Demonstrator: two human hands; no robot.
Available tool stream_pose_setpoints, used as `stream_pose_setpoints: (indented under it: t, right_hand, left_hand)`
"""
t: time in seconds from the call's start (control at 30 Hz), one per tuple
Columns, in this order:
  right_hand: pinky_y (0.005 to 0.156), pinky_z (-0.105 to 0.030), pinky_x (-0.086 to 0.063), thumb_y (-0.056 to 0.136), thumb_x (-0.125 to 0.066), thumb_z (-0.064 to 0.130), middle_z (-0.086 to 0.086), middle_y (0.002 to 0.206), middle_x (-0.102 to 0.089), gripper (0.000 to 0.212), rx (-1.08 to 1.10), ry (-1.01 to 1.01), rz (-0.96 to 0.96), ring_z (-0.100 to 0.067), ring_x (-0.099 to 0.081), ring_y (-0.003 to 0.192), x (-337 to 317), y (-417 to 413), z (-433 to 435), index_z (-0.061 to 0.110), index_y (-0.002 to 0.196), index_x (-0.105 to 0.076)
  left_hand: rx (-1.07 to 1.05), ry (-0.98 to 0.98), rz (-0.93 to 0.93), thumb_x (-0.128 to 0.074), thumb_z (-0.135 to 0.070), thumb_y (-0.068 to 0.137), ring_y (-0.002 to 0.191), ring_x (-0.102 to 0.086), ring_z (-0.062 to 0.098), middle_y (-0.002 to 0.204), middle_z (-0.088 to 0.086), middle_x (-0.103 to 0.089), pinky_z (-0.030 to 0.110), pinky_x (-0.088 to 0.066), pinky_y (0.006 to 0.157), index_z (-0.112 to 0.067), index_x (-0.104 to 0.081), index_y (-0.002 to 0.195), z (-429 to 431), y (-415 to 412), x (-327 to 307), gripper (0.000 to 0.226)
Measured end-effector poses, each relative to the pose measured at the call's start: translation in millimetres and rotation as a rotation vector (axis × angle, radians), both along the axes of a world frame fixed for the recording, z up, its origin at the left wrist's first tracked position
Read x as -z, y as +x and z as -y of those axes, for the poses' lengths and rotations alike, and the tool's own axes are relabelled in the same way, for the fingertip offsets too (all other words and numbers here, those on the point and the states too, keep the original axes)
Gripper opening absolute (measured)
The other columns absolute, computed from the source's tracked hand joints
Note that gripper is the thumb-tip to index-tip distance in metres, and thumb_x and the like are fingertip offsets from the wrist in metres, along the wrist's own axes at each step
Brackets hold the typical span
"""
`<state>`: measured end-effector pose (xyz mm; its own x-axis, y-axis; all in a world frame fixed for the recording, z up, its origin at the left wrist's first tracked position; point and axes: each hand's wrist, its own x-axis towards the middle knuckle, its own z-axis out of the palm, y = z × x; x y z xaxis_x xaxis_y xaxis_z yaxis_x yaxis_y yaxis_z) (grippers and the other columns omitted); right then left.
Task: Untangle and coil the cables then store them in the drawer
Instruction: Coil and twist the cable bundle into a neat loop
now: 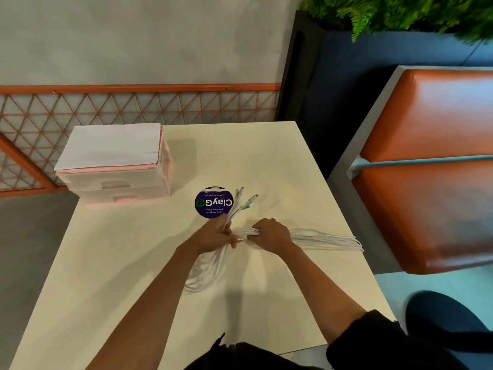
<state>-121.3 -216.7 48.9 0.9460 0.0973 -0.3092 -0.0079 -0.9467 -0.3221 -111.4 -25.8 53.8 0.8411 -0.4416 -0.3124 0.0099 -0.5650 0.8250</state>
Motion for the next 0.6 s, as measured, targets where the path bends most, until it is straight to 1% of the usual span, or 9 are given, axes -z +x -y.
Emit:
stream_pose_setpoints:
  t: [0.07,0.17,0.23,0.3,0.37,0.43,0.5,0.53,0.6]
  right_hand:
    - [0.078,-0.032,-0.045,0.09,-0.053,0.046,-0.005,0.102,-0.068,0.031,0.038,-0.061,0.031,-0.027,-0.062,0.1,4.2,-6.3,20.5,0.021,0.1,-0.069]
    - [0.074,-0.031,-0.043,0.093,-0.048,0.044,-0.006,0.097,-0.069,0.032,0.132,-0.102,0.094,-0.029,-0.062,0.097,9.3,-14.4,44.6,0.022,0.095,-0.071]
    - [0.075,-0.031,-0.042,0.094,-0.047,0.04,-0.01,0.094,-0.07,0.033,0.213,-0.093,0.123,-0.032,-0.061,0.096,9.6,-16.8,54.1,0.016,0.089,-0.07]
    - [0.081,-0.033,-0.041,0.094,-0.047,0.032,-0.011,0.093,-0.07,0.03,0.263,-0.112,0.135,-0.035,-0.059,0.094,12.6,-19.2,67.0,0.013,0.088,-0.07]
    - [0.076,-0.032,-0.039,0.092,-0.049,0.026,-0.012,0.09,-0.07,0.025,0.339,-0.104,0.144,-0.036,-0.059,0.093,18.1,-21.9,81.7,0.013,0.087,-0.07]
    - [0.071,-0.03,-0.037,0.089,-0.052,0.025,-0.014,0.085,-0.07,0.023,0.4,-0.076,0.152,-0.037,-0.059,0.091,22.4,-24.5,93.4,0.013,0.083,-0.07]
    - [0.077,-0.032,-0.038,0.091,-0.052,0.029,-0.013,0.086,-0.07,0.025,0.429,-0.114,0.149,-0.037,-0.059,0.09,24.0,-28.1,106.7,0.012,0.084,-0.07]
    - [0.083,-0.033,-0.037,0.093,-0.051,0.032,-0.013,0.088,-0.07,0.028,0.455,-0.137,0.155,-0.037,-0.059,0.09,24.6,-31.0,117.8,0.013,0.085,-0.07]
    - [0.089,-0.036,-0.034,0.096,-0.048,0.04,-0.013,0.087,-0.069,0.038,0.514,-0.141,0.202,-0.036,-0.058,0.09,26.4,-38.2,144.1,0.014,0.083,-0.071]
  left_hand:
    - [0.002,-0.008,0.025,-0.07,-0.011,0.086,0.058,-0.06,0.002,0.06,0.0,-0.049,0.015,-0.04,0.06,-0.012,-0.03,0.078,-4.8,4.2,-7.5,0.04]
    - [-0.006,0.003,0.027,-0.069,-0.017,0.087,0.061,-0.058,0.005,0.06,-0.004,-0.056,0.022,-0.041,0.064,-0.013,-0.032,0.078,-9.0,4.7,-12.2,0.038]
    - [-0.02,-0.001,0.026,-0.069,-0.017,0.087,0.059,-0.058,0.001,0.062,-0.002,-0.051,0.016,-0.042,0.062,-0.011,-0.034,0.08,-10.3,3.5,-13.7,0.036]
    - [-0.028,-0.007,0.022,-0.068,-0.015,0.087,0.058,-0.058,-0.001,0.067,0.004,-0.047,0.011,-0.041,0.059,-0.007,-0.037,0.084,-13.7,1.4,-14.3,0.032]
    - [-0.028,-0.008,0.016,-0.067,-0.015,0.088,0.059,-0.059,0.001,0.07,0.007,-0.046,0.013,-0.041,0.059,-0.004,-0.04,0.087,-17.4,-1.3,-13.9,0.029]
    - [-0.019,-0.001,0.018,-0.066,-0.016,0.089,0.059,-0.058,0.001,0.073,0.01,-0.05,0.011,-0.04,0.058,-0.01,-0.041,0.083,-18.4,-3.7,-13.7,0.027]
    - [-0.021,-0.013,0.027,-0.066,-0.017,0.089,0.058,-0.057,0.0,0.074,0.011,-0.052,0.011,-0.039,0.057,-0.016,-0.044,0.085,-22.0,-4.9,-14.1,0.022]
    - [-0.029,-0.014,0.034,-0.065,-0.017,0.089,0.058,-0.057,0.0,0.075,0.011,-0.053,0.011,-0.04,0.058,-0.015,-0.048,0.092,-26.5,-4.4,-13.3,0.018]
    - [-0.057,-0.014,0.043,-0.066,-0.018,0.089,0.06,-0.058,0.002,0.074,0.01,-0.057,0.013,-0.041,0.061,-0.007,-0.05,0.107,-37.3,-3.3,-12.3,0.026]
